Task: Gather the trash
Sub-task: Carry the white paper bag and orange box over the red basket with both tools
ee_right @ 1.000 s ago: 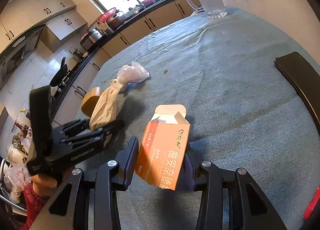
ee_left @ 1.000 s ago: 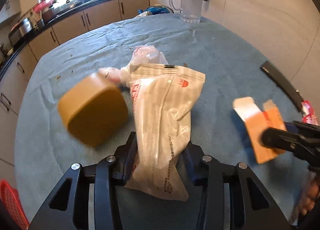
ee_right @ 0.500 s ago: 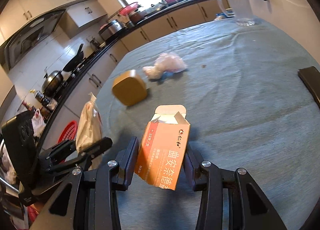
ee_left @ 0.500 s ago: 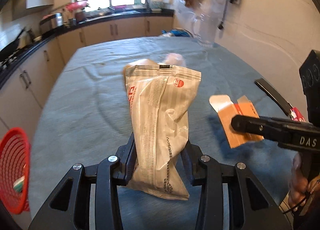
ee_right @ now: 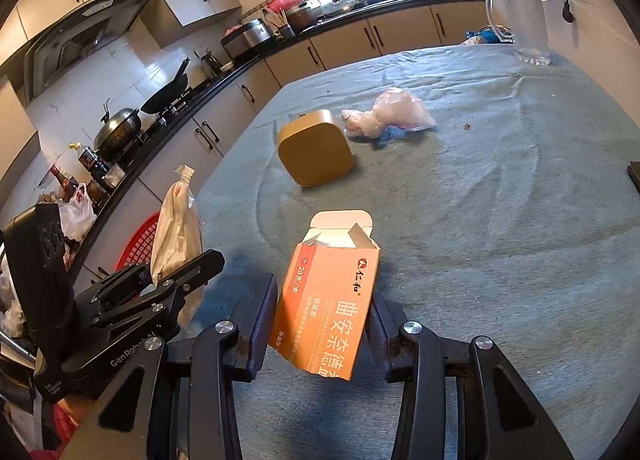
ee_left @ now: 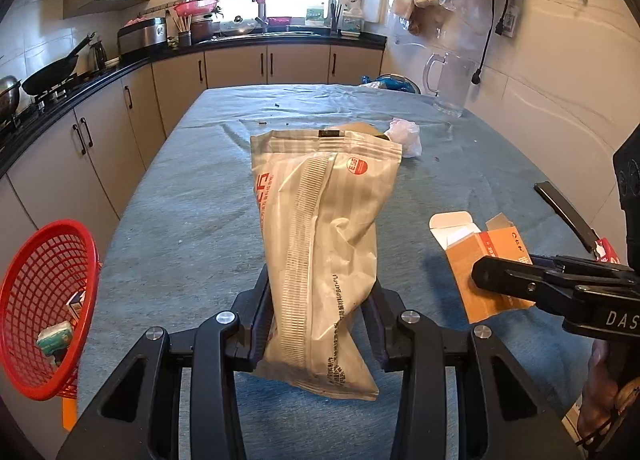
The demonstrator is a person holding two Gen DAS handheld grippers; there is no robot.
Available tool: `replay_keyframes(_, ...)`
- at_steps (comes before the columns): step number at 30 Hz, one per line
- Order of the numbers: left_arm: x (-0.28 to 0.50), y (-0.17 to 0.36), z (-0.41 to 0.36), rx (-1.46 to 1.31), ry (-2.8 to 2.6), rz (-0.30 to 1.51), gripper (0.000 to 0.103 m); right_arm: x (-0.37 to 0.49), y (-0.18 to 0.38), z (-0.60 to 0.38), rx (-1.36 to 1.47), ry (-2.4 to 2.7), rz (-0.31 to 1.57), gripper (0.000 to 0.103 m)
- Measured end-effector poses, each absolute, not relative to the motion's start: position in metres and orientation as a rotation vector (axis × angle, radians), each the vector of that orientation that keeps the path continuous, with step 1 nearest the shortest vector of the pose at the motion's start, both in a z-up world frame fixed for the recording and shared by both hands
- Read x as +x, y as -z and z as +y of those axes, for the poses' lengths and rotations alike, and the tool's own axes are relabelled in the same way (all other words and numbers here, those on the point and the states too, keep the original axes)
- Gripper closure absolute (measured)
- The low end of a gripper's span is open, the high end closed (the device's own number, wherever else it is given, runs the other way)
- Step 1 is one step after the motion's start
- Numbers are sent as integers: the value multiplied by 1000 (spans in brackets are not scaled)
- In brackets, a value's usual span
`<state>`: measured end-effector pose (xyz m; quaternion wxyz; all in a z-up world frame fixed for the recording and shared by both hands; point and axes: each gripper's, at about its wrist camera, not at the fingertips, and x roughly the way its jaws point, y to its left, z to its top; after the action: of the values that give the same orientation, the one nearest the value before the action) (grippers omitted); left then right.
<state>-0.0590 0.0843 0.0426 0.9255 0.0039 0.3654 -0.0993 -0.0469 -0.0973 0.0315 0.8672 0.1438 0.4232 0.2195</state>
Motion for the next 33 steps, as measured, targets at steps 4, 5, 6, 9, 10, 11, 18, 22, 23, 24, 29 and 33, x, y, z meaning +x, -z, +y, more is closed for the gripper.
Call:
replay_keyframes(4,-62,-42,88,11,190,744,64,-46,-31,-93,292,-464,892,58)
replay_keyframes(5,-62,-42,89,11,186,742,64,-45,-31,-92,289,-465,893,58)
replay_keyframes(6,-61,-41,90,11,185,742,64,-45,-31,-91,287,-466,894,58)
replay_keyframes(9,-60,-41,91,6,181,745,64,-44,-29,-88,284,-469,901,59)
replay_keyframes(10,-60,-41,91,6,180,745,64,-43,-29,-87,284,-470,904,62)
replay_keyframes(11,-61,-41,91,6,178,746,64,-43,-28,-86,282,-472,906,64)
replay_keyframes(18,-62,-41,94,0,172,751,64,-40,-21,-81,279,-483,946,68)
replay_keyframes(22,-61,-40,96,-7,169,754,64,-42,-16,-77,270,-496,964,68)
replay_keyframes(23,-61,-39,97,-8,169,754,64,-43,-16,-76,263,-502,964,68)
replay_keyframes(24,-61,-39,97,-9,167,754,64,-44,-16,-75,254,-509,964,71)
replay_keyframes(29,-61,-41,98,-18,164,747,64,-50,-24,-71,226,-519,930,85)
replay_keyframes(33,-63,-44,100,-20,159,734,64,-51,-31,-74,254,-526,904,85)
